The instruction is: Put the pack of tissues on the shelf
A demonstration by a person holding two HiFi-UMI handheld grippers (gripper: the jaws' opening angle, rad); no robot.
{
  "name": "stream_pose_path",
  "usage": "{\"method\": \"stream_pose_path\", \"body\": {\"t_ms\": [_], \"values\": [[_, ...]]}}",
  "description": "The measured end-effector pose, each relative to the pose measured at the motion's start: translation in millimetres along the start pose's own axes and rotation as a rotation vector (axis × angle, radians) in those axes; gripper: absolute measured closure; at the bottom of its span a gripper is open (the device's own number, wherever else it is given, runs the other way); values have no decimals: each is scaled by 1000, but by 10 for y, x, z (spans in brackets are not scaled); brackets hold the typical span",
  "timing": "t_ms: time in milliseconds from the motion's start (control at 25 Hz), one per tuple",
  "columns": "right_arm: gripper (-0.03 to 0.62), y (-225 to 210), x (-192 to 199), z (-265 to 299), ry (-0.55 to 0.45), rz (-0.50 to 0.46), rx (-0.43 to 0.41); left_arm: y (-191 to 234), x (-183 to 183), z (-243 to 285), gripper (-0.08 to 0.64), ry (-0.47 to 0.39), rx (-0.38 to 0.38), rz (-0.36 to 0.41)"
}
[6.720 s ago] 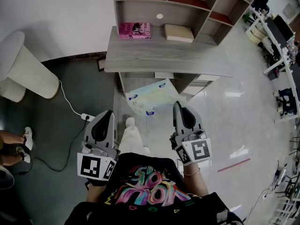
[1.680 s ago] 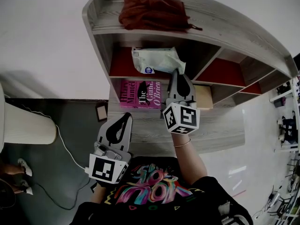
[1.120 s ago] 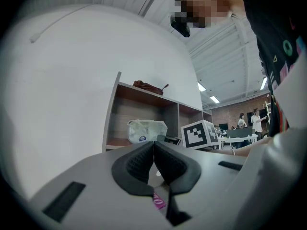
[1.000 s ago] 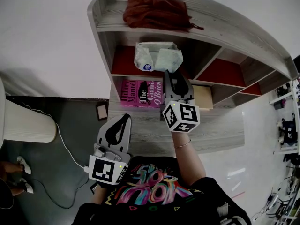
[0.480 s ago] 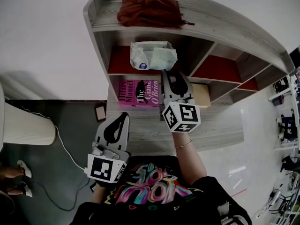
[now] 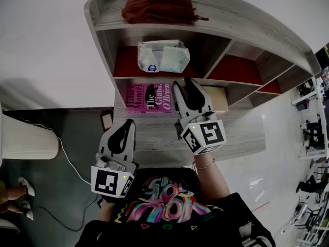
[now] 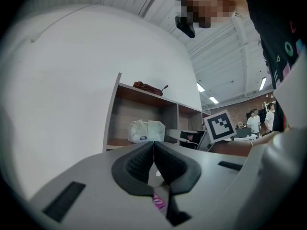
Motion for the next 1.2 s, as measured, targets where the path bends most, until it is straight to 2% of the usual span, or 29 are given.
{"method": "stream_pose_path", "body": {"t_ms": [280,480,800,1000,1200], "values": [[448,60,-37,-355,52,-14,-73,10,65,16,535,19,12,-10],[497,30,71,-677,108,-16,-129,4,146,29,535,36,27,-19],[545,-101,217,-1092,155,29,-136,-12,199,61,535,56,45,-21],[575,-77,221,-1176,145,66,-149,-12,219,66,535,66,44,-19],[575,-118,266,-1232,163,57,-131,3,229,50,535,71,29,-17]]}}
Point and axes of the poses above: the fingertips, and each gripper's own axes: z forward along the fingers, y to its left, x out of its underside, the point moved 6 cm from there along -z, backward along the fingers, and after that the axes turned 1 degree about -x, right-handed, at the moved point
